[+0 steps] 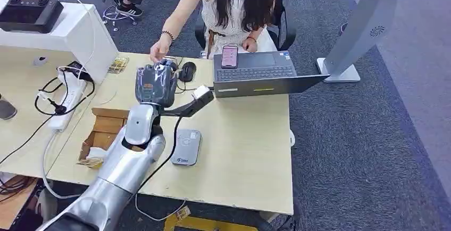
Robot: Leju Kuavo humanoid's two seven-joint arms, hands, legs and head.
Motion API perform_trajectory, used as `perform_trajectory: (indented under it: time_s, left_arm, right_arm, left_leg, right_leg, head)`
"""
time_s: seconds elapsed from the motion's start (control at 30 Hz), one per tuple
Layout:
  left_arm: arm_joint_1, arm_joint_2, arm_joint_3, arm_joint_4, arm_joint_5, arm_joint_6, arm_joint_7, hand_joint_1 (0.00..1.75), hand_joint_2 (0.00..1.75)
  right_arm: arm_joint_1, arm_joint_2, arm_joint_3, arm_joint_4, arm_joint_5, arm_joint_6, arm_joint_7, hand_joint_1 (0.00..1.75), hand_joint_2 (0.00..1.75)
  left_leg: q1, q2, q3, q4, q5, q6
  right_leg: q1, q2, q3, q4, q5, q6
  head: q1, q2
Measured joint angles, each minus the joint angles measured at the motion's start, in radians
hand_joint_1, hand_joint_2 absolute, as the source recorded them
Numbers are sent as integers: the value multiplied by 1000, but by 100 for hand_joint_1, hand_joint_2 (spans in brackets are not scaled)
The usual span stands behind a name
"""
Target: Pass the card to the sensor for recognition and then transmit it.
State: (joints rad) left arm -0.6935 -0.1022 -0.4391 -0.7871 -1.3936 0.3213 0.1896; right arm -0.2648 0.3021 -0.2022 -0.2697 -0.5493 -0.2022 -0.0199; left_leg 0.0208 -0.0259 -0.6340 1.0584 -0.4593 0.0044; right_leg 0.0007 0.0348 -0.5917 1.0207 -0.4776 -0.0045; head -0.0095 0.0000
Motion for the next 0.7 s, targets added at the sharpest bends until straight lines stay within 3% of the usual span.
perform_trajectory:
  time_s: [0.13, 0.33, 0.37, 0.7]
  left_arm:
    - [-109, 13, 1, 76, 20, -32, -5, 175, 175]
    - [-158, 19, 1, 127, 24, -42, -11, 175, 175]
    - [-164, 20, 1, 135, 24, -42, -12, 0, 175]
    - [-176, 29, 11, 199, 54, -19, -8, 0, 175]
  right_arm:
    - [0, 0, 26, 0, -5, 2, 13, 0, 175]
    - [-1, 0, 44, 0, -5, 5, 21, 0, 175]
    - [-1, 0, 47, 0, -5, 5, 23, 0, 175]
    - [-2, 0, 71, -1, -26, 4, 28, 0, 175]
  left_leg:
    - [0, 5, 1, 0, 0, 0]
    - [0, 11, 1, 0, 0, -1]
    - [0, 11, 1, 0, 0, -1]
    - [0, 13, 2, -3, 2, -5]
  right_leg:
    - [0, 5, -2, 1, 1, -1]
    - [0, 10, -5, 2, 2, -4]
    - [0, 11, -5, 3, 2, -4]
    - [1, 13, -7, 3, 4, -6]
  head:
    - [0, 0]
    - [0, 0]
    - [0, 0]
    - [0, 0]
